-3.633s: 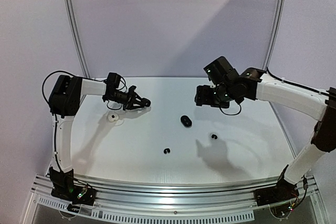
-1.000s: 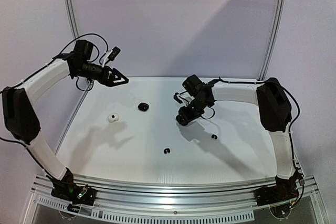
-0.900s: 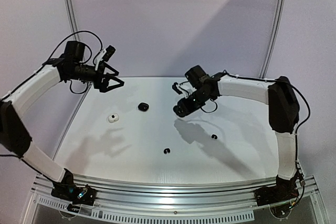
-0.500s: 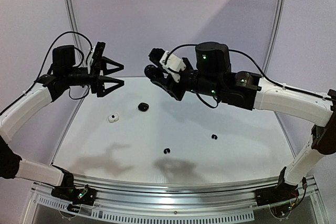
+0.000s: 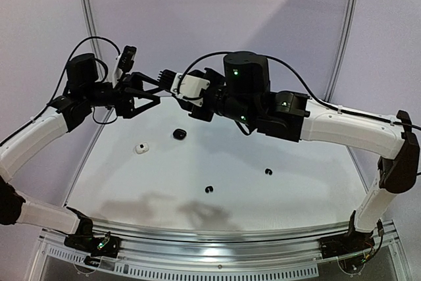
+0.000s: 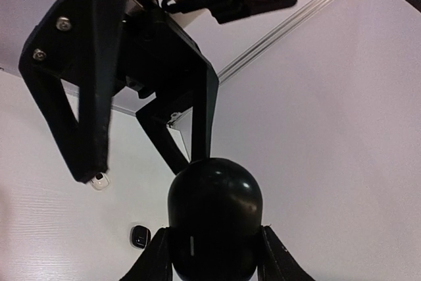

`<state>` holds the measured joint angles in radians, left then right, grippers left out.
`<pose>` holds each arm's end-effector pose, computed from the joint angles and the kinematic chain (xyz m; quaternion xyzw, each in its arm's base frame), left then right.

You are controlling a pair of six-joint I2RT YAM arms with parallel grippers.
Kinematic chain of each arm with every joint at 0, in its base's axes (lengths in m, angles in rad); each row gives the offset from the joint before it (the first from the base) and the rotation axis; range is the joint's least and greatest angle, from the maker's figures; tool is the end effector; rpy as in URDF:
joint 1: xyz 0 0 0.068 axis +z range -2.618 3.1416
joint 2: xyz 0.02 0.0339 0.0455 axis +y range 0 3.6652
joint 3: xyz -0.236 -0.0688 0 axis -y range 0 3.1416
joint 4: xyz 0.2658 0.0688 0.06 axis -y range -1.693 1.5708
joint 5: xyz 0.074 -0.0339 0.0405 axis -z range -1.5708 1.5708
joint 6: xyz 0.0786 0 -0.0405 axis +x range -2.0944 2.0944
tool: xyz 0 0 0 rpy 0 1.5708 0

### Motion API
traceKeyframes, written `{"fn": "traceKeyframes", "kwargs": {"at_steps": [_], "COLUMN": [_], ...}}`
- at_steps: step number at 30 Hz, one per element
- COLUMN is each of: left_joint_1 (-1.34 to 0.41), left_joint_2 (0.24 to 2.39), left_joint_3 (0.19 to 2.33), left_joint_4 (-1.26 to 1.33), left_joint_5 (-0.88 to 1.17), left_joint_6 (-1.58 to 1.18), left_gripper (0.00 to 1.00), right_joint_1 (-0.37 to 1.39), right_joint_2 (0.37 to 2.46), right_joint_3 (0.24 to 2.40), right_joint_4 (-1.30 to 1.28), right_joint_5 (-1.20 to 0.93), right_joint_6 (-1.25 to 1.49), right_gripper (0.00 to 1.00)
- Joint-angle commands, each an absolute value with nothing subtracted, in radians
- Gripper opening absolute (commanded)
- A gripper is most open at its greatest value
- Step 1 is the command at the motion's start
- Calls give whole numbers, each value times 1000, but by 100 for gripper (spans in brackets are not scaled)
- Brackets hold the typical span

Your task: Insert the wireless bluetooth earbuds into the charging case

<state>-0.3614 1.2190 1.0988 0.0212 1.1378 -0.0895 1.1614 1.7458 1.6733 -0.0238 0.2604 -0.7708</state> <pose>0.2706 -0.1785 0.3522 0.4429 0.5697 -0.5156 0.4620 0.2095 0.4321 0.3721 -0.5543 0.4891 0.0351 0.6725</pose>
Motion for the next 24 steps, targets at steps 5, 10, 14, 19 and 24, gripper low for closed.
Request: {"fn": "traceKeyframes", "kwargs": {"at_steps": [5,10,14,19,24], "left_joint_1": [-409,-414,-419,-421,-419], "left_joint_2": [1271,1274,1273,1270,1259], "left_joint_3": [1144,1141,1140,1137,1124], "left_joint_4": [107,126,124,128,151], "left_joint_5": [1119,1115,1115,1122,1144], "left_joint_6": [-189,-202,-203,-198,-200], "left_gripper": [65,49,20,0,0], "right_joint_1": [1173,1173,1175,1174,1175], "right_joint_2": [1807,1829,1829,1828,1822], "right_joint_3": [1772,1791,1789,1784,1778], "right_joint_4": [-99,-120,-118,-112,-84], "right_joint_5": [250,246,248,249,274], "right_joint_6": [-852,-873,-869,-875,-822], "right_gripper": [13,13,13,13,45]}}
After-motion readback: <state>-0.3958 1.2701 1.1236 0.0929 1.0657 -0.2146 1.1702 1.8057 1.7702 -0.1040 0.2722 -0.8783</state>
